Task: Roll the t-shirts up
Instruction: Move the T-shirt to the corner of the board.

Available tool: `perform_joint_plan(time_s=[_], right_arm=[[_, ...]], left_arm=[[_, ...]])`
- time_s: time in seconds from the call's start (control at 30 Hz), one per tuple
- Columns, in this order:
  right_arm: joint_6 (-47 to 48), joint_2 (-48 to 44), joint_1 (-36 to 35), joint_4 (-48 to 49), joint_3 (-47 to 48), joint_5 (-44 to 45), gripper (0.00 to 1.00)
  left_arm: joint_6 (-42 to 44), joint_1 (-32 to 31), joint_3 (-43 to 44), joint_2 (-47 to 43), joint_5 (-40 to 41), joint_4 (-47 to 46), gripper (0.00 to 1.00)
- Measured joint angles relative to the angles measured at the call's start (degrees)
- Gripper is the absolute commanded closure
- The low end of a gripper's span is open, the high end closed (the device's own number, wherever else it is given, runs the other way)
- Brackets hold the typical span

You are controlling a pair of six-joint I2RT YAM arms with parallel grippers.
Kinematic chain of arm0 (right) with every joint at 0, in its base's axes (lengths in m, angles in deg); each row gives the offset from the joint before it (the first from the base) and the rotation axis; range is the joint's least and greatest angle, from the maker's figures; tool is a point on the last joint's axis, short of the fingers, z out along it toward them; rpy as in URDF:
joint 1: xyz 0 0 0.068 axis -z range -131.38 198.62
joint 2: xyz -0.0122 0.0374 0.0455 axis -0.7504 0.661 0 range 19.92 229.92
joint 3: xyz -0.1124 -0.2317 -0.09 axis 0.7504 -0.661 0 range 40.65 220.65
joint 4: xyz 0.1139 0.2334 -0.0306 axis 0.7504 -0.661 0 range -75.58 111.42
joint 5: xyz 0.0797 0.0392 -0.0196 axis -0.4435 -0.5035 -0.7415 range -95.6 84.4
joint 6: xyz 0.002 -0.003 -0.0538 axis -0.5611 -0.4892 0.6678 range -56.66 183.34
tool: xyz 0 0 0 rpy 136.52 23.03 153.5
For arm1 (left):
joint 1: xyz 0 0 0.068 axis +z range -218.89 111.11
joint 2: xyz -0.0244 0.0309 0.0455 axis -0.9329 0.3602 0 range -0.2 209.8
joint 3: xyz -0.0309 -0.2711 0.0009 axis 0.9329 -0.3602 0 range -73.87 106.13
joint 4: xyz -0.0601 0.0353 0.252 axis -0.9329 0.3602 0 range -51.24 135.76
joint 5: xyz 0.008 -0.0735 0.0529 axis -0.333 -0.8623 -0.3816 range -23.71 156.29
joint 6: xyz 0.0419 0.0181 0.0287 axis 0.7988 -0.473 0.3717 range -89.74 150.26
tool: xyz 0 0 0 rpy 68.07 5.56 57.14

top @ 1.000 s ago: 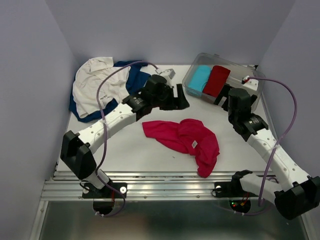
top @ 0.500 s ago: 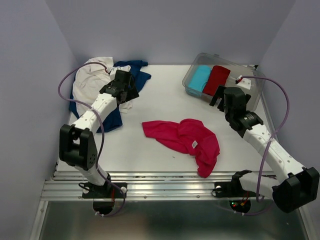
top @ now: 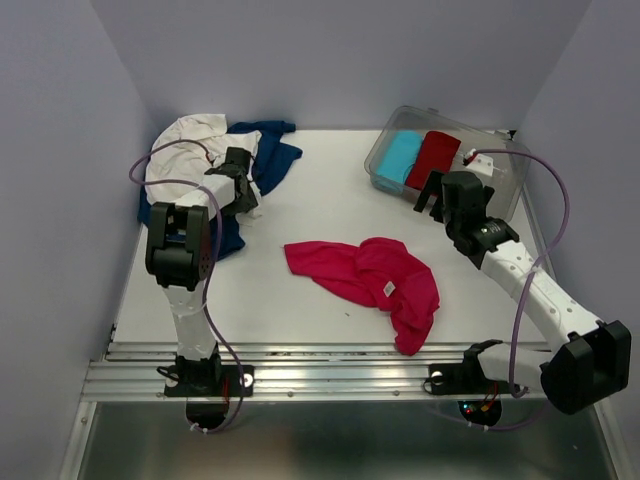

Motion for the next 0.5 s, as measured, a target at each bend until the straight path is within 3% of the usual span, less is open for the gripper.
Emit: perform_joint_plan(time_s=[0.07, 0.1, 0.13, 0.17, 0.3, 0.5], right_arm=[[0.0, 0.8, 0.0, 0.0, 0.2, -0.2, 0.0], [0.0, 1.1, 0.0, 0.1, 0.3, -0.3, 0.0], [0.0, 1.4, 0.0, 0.2, 0.3, -0.4, 0.0], [0.0, 1.5, 0.0, 0.2, 0.3, -0.4, 0.0], [0.0, 2.2, 0.0, 0.4, 0.6, -0.8, 0.0], [0.0, 3.3, 0.0, 0.5, 1.4, -1.1, 0.0]], left_arm=[[0.4, 1.1, 2.3, 2.8, -0.7, -0.4, 0.48], [1.0, 1.7, 3.5, 3.8, -1.4, -0.3, 0.78], [1.4, 2.0, 4.4, 4.4, -1.9, -0.4, 0.95], [1.8, 2.5, 5.9, 5.4, -2.7, 0.0, 1.0], [4.4, 4.7, 16.7, 10.4, -3.9, 3.2, 1.0], [8.8, 7.1, 43.2, 19.6, 0.9, 7.8, 1.0]])
